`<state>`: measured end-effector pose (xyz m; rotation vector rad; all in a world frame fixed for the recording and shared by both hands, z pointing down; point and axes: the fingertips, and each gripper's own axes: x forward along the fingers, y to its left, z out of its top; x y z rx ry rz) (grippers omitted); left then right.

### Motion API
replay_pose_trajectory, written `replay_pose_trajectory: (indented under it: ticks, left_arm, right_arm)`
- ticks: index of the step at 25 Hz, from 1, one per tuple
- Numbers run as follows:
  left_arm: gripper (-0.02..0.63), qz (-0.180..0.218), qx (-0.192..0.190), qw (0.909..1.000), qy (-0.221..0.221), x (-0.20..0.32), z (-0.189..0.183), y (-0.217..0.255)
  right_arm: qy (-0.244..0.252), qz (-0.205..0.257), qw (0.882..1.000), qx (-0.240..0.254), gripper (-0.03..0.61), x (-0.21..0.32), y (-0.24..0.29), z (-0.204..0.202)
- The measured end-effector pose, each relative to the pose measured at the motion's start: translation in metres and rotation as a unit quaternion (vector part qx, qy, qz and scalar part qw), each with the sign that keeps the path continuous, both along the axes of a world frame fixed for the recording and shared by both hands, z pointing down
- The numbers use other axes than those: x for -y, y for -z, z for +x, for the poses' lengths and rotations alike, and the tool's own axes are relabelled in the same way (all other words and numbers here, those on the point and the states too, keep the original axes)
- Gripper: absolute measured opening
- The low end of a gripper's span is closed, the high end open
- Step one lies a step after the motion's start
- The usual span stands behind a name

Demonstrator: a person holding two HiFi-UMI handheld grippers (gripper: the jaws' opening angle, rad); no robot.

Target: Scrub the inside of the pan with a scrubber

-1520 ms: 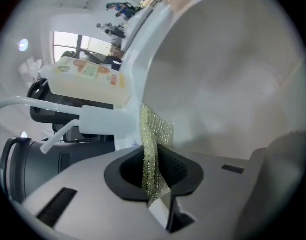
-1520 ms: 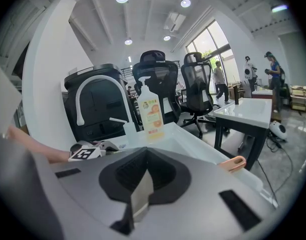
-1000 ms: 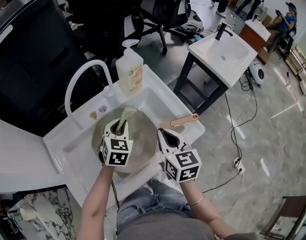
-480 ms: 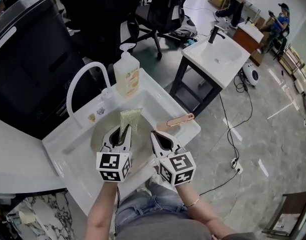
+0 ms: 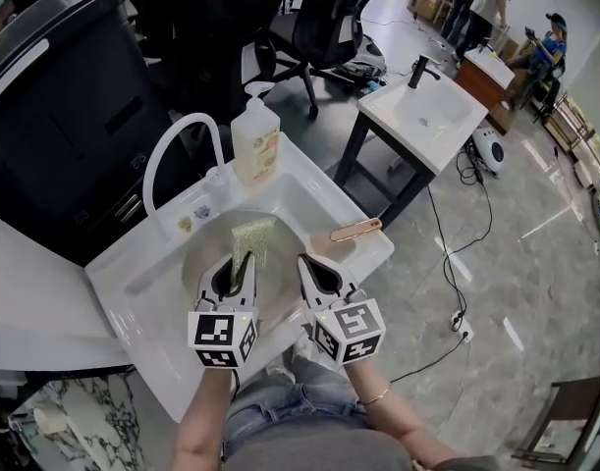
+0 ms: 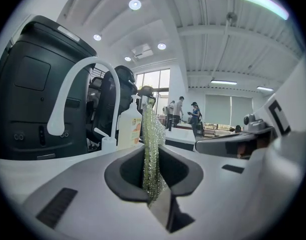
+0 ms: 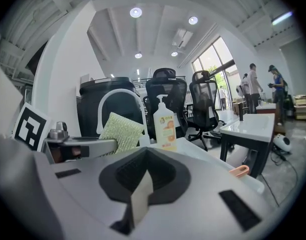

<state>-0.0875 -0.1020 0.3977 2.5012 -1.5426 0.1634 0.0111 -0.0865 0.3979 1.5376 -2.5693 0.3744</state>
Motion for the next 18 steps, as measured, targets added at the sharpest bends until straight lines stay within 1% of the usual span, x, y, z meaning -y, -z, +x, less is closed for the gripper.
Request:
replay_pose_trajectory:
  ticks: [5,13,18]
  left_arm:
    - [0.063,0.005,0.01,0.9999,0.002,-0.011,-0.007,0.0]
    - [0.063,0.013,0.006,0.9999,0.003,-0.019,-0.017,0.005]
    - [0.063,0.003,-0.003,1.0,0.008,-0.022,-0.022,0.001]
  right_arm:
    - [0.002,0.01,1.0,-0.001,0.009,-0.006,0.003,-0.007]
    - [0.006,0.023,1.0,-0.002,0.009,-0.014,0.007,-0.021]
    - [0.004,0.023,1.0,-0.007,0.009,-0.016,0.004,-0.024]
